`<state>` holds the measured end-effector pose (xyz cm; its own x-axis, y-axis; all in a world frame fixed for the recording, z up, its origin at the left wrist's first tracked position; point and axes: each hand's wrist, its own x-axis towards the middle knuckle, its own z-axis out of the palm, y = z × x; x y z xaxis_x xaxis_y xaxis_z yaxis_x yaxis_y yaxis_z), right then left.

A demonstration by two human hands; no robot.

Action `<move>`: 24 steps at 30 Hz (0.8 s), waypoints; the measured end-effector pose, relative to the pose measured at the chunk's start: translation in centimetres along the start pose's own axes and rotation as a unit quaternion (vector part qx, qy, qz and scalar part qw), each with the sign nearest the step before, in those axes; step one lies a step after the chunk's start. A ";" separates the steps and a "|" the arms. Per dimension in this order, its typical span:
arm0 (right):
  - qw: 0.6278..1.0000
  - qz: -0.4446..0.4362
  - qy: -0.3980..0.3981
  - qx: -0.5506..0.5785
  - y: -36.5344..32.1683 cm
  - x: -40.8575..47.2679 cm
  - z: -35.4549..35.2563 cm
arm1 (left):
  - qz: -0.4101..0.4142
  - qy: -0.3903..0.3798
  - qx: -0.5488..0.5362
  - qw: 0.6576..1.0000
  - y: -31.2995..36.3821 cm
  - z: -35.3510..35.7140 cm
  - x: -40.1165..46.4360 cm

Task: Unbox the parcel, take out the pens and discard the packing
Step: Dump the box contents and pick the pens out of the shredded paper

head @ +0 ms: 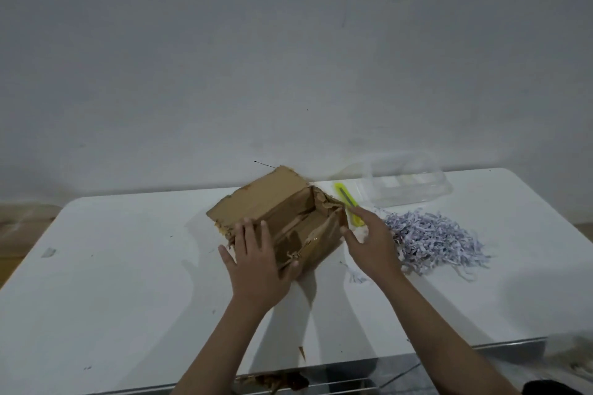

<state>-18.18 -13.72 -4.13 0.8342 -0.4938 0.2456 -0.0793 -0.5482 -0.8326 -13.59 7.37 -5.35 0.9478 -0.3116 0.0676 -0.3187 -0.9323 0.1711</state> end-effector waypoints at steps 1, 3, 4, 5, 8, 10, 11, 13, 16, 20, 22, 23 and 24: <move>1.000 -0.018 -0.014 -0.004 0.0 0.4 0.4 | 0.018 -0.009 0.019 1.000 -0.7 0.1 0.2; 0.998 -0.012 -0.069 0.005 -0.4 1.1 1.3 | 0.047 -0.018 0.051 0.997 -2.0 -0.2 0.5; 0.995 0.000 -0.098 0.014 -0.4 1.2 1.8 | 0.053 -0.022 0.057 0.997 -2.6 -0.5 0.7; 0.992 0.001 -0.122 0.022 -0.4 1.2 2.3 | 0.054 -0.020 0.061 0.996 -3.1 -0.8 0.9; 0.985 -0.013 -0.173 0.009 -0.7 0.6 2.9 | 0.043 -0.026 0.066 0.997 -4.4 -1.4 1.4; 0.985 -0.030 -0.172 0.000 -0.5 -0.2 2.5 | 0.027 -0.035 0.064 0.997 -5.0 -1.9 1.8; 0.987 -0.040 -0.156 -0.015 0.0 -0.7 2.3 | 0.021 -0.039 0.064 0.997 -5.3 -2.0 1.9; 0.988 -0.072 -0.117 -0.071 1.2 -2.1 1.7 | 0.016 -0.036 0.058 0.998 -5.6 -1.8 1.8; 0.972 -0.143 -0.114 -0.148 3.8 -4.2 0.7 | 0.011 -0.026 0.031 0.999 -5.2 -1.0 1.3; 0.929 -0.260 -0.091 -0.246 6.5 -4.4 -0.2 | -0.010 -0.022 0.012 1.000 -4.4 0.0 0.6; 0.913 -0.300 -0.073 -0.267 7.1 -4.0 -1.1 | -0.033 -0.015 0.001 0.999 -3.9 0.0 0.3; 0.907 -0.310 -0.070 -0.277 7.5 -3.8 -1.8 | -0.046 -0.011 -0.005 0.999 -3.6 0.0 0.3; 0.901 -0.316 -0.069 -0.290 7.8 -3.6 -2.5 | -0.056 -0.003 -0.013 0.998 -3.0 0.0 0.1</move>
<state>-23.15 -17.93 -10.28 0.8698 0.1076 0.4816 0.1966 -0.9707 -0.1383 -12.50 10.15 -5.88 0.9776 -0.2063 0.0411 -0.2104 -0.9562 0.2033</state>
